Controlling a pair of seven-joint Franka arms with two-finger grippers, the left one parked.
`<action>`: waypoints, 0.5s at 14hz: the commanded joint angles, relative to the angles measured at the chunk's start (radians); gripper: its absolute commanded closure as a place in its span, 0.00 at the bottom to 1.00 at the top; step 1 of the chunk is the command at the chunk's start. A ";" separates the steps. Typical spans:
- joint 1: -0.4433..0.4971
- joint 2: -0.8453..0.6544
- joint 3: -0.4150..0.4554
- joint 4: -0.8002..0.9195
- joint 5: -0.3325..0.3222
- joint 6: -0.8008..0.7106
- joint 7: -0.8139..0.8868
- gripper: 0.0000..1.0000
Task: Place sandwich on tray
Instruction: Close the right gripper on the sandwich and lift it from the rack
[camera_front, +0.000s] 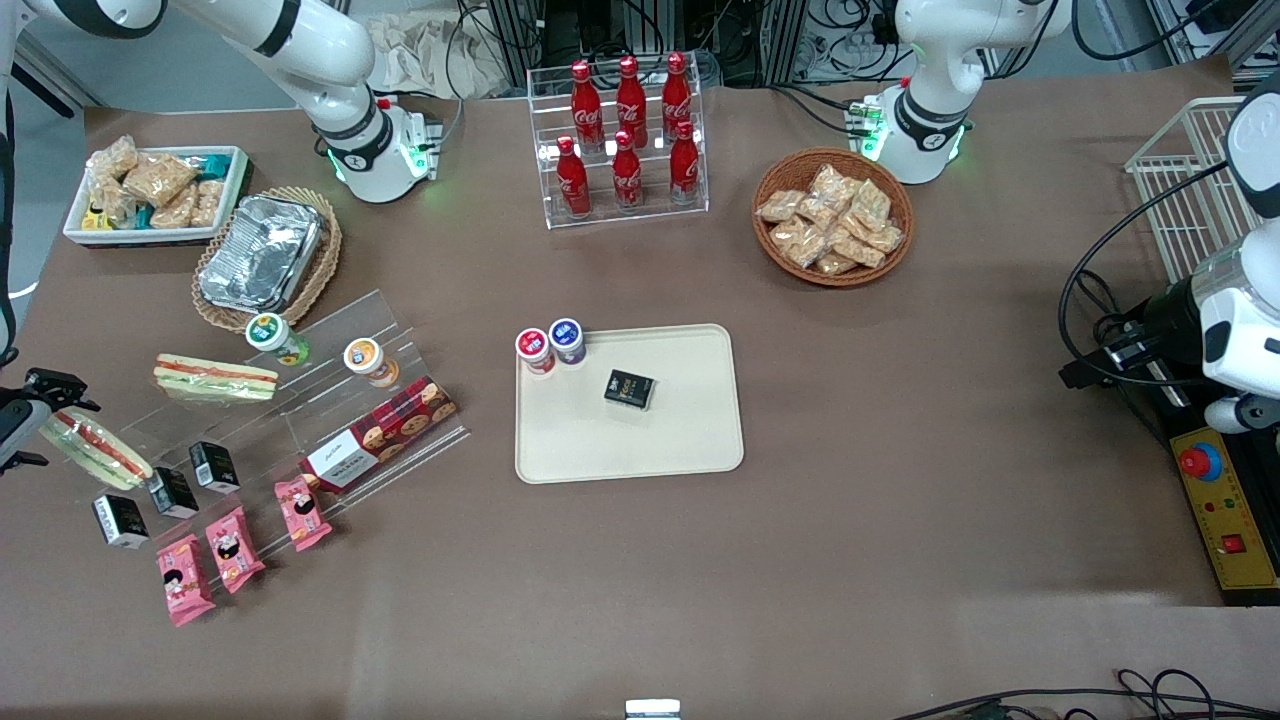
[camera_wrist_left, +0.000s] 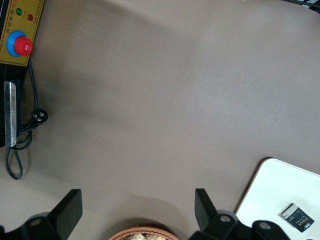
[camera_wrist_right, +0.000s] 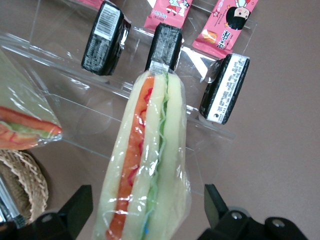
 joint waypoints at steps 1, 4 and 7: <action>-0.010 0.003 0.011 0.002 0.000 0.016 -0.025 0.14; -0.006 0.001 0.012 0.019 -0.007 0.013 -0.019 0.51; -0.002 0.003 0.012 0.027 -0.010 0.010 -0.020 0.75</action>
